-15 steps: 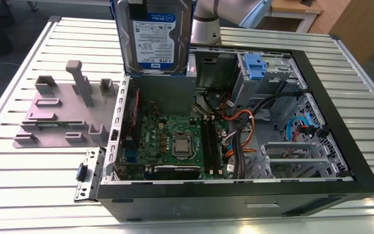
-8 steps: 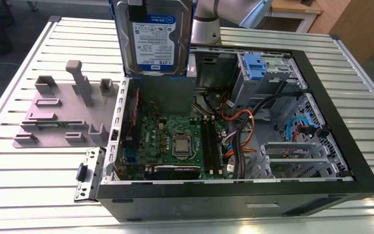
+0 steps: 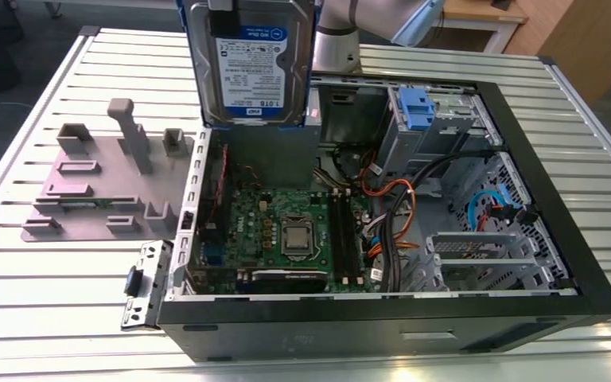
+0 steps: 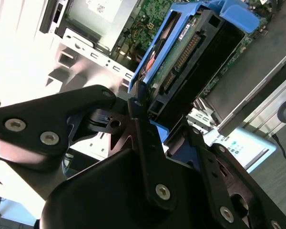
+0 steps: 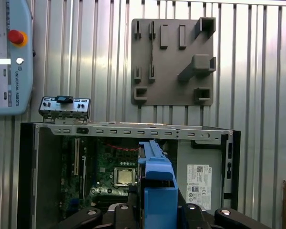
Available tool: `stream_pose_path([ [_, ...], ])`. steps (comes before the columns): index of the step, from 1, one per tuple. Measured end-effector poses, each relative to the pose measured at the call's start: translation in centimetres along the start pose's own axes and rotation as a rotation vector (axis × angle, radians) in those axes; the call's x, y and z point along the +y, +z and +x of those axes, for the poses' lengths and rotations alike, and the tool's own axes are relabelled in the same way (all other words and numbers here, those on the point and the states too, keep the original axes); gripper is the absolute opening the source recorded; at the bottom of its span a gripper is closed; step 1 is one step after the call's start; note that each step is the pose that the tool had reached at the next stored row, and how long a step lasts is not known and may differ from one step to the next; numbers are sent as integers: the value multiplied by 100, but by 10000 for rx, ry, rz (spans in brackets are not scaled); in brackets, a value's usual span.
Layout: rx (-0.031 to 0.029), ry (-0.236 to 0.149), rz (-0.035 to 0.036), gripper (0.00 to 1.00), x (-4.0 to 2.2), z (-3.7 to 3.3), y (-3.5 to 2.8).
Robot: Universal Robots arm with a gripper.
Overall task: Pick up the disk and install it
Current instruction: 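Pick up the disk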
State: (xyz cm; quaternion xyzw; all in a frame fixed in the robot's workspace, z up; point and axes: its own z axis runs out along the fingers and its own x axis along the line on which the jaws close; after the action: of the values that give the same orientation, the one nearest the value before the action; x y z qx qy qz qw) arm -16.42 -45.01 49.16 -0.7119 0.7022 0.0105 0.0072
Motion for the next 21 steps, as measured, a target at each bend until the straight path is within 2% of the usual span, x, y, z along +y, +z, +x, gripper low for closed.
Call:
stream_pose_path([
  [21, 9, 0, -1, 36, -37, 18, 3],
])
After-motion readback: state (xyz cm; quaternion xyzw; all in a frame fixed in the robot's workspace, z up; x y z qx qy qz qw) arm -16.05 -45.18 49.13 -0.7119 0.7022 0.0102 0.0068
